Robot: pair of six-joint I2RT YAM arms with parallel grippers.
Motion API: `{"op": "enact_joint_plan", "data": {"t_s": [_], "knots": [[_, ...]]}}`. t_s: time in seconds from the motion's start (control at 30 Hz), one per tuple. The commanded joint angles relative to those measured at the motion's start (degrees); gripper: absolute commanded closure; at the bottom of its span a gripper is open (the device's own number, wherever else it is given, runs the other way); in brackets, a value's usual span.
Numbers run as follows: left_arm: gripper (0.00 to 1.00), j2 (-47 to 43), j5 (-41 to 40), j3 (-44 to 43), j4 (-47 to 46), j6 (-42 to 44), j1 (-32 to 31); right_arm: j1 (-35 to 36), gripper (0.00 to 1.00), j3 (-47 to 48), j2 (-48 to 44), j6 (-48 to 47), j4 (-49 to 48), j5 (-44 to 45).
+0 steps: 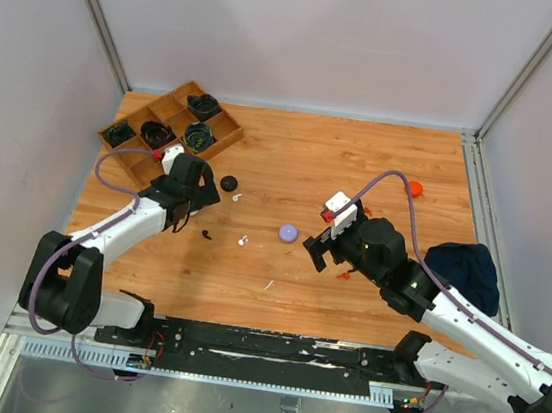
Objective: Insert the wireless bluetooth earbuds into the charging case
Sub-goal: Pick up the charging case at the center of the board.
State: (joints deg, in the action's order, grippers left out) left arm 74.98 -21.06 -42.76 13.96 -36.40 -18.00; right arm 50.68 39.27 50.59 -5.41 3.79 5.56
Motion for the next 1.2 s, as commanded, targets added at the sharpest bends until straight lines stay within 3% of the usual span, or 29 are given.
{"op": "enact_joint_plan", "data": {"t_s": [0.0, 0.2, 0.63, 0.93, 1.17], "knots": [[0.01, 1.09, -4.36, -1.07, 0.56, -0.48, 1.63, -0.4, 0.01, -0.13, -0.21, -0.57, -0.19, -0.36], [0.01, 7.79, -4.92, -4.56, 2.37, -2.09, 5.52, -0.4, 0.01, 0.06, 0.68, -0.65, -0.23, -0.55], [0.01, 19.27, -2.56, -9.32, 2.92, -1.88, 7.01, -0.49, 0.02, 0.21, 1.83, -0.83, -0.52, -0.81], [0.25, 22.36, -0.47, -10.55, 3.88, -1.33, 7.19, -0.49, 0.01, 0.42, 2.15, -0.91, -0.61, -1.0], [0.38, 20.6, 2.08, -8.94, 4.41, -1.08, 7.19, -0.49, 0.02, 0.53, 1.88, -0.83, -0.58, -0.99]]}}
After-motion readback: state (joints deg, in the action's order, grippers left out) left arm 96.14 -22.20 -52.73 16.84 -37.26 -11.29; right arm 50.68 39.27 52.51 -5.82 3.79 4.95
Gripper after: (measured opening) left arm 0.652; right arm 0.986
